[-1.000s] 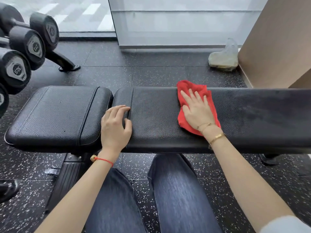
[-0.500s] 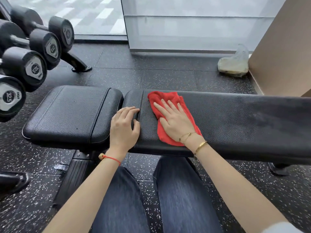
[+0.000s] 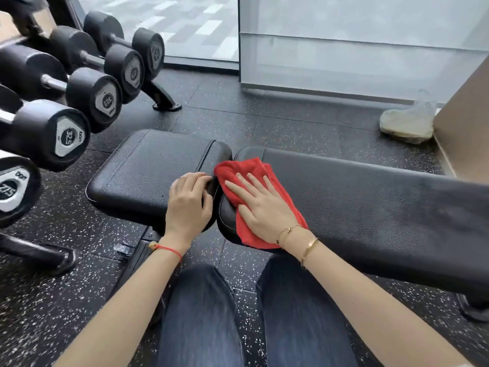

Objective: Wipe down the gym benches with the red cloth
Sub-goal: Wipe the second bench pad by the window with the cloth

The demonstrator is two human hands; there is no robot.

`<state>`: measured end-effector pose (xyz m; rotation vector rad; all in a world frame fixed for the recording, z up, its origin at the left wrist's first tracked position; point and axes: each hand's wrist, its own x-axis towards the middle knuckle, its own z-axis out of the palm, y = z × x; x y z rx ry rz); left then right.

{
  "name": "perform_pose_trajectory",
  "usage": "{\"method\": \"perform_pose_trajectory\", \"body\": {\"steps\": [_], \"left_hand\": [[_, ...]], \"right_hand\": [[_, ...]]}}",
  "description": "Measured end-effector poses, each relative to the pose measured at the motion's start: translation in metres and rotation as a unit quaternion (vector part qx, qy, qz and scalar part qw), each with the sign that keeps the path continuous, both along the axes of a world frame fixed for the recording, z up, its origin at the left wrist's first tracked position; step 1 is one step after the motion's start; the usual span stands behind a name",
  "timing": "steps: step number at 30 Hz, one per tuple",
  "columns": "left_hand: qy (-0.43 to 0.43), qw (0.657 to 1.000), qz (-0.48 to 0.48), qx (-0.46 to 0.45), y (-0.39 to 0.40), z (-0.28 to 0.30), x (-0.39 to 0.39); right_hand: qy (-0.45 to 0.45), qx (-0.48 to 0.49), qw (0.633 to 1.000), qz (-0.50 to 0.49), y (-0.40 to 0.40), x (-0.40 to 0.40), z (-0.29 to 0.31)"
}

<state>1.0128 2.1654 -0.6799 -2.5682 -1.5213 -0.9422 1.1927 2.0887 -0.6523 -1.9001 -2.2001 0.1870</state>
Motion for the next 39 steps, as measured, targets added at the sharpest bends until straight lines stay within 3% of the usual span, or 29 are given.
{"method": "perform_pose_trajectory", "body": {"steps": [8,16,23,32,36,39], "left_hand": [[-0.023,1.000,-0.015,0.004,0.002,0.000,-0.003],[-0.029,0.999,-0.023,0.002,0.003,0.000,-0.004],[-0.043,0.998,-0.039,0.000,0.004,-0.002,-0.007],[-0.059,0.989,-0.125,-0.048,-0.003,0.010,-0.038],[-0.052,0.996,-0.069,0.000,0.004,0.006,-0.088],[-0.054,0.998,0.009,-0.010,0.021,0.009,-0.123]], "right_hand": [[-0.012,-0.038,0.993,-0.112,0.075,0.001,0.012],[-0.002,0.003,1.000,0.002,-0.005,-0.011,0.000],[0.024,-0.020,0.992,-0.119,0.058,-0.007,0.008],[0.156,0.005,0.984,-0.086,0.057,0.001,0.009],[0.232,0.026,0.970,-0.066,0.056,0.001,0.012],[0.212,0.003,0.977,-0.004,0.055,-0.016,0.015]]}}
